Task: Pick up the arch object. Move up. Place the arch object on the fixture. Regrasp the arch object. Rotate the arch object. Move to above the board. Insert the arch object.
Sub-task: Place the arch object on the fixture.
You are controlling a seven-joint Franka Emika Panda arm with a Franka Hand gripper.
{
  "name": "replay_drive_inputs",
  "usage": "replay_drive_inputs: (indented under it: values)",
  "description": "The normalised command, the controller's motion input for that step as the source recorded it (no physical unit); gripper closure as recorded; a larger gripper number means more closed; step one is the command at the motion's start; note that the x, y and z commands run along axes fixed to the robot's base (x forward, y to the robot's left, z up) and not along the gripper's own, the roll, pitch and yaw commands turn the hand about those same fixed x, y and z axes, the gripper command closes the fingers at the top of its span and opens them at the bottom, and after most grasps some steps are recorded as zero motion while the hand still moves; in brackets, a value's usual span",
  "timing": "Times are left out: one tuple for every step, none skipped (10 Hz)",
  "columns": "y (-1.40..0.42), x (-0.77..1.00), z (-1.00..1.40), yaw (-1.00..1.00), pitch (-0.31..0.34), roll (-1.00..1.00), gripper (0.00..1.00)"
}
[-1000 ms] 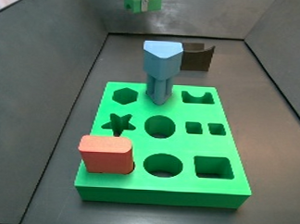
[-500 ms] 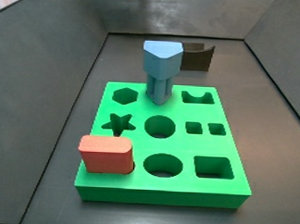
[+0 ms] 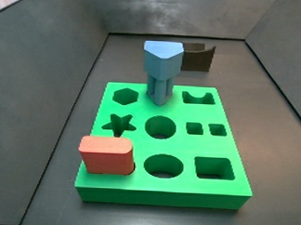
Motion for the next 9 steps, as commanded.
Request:
replay_drive_inputs:
  values:
    - [-1.0, 0.68, 0.02, 1.0, -0.089, -0.01, 1.0]
    - [-1.0, 0.71, 0.01, 1.0, -0.088, -0.01, 1.0]
    - [-1.0, 0.73, 0.01, 1.0, -0.086, -0.01, 1.0]
    - [-1.0, 0.76, 0.01, 1.0, -0.078, -0.01, 1.0]
    - [-1.0, 0.8, 0.0, 1.0, -0.076, -0.01, 1.0]
    - [-1.0, 0.87, -0.01, 1.0, -0.074, -0.01, 1.0]
    - [-0.98, 0.96, -0.01, 1.0, -0.07, 0.0, 1.0]
    - [-0.83, 0.87, -0.02, 0.98, -0.065, 0.01, 1.0]
    - [-0.6, 0.74, -0.02, 0.72, -0.042, 0.03, 1.0]
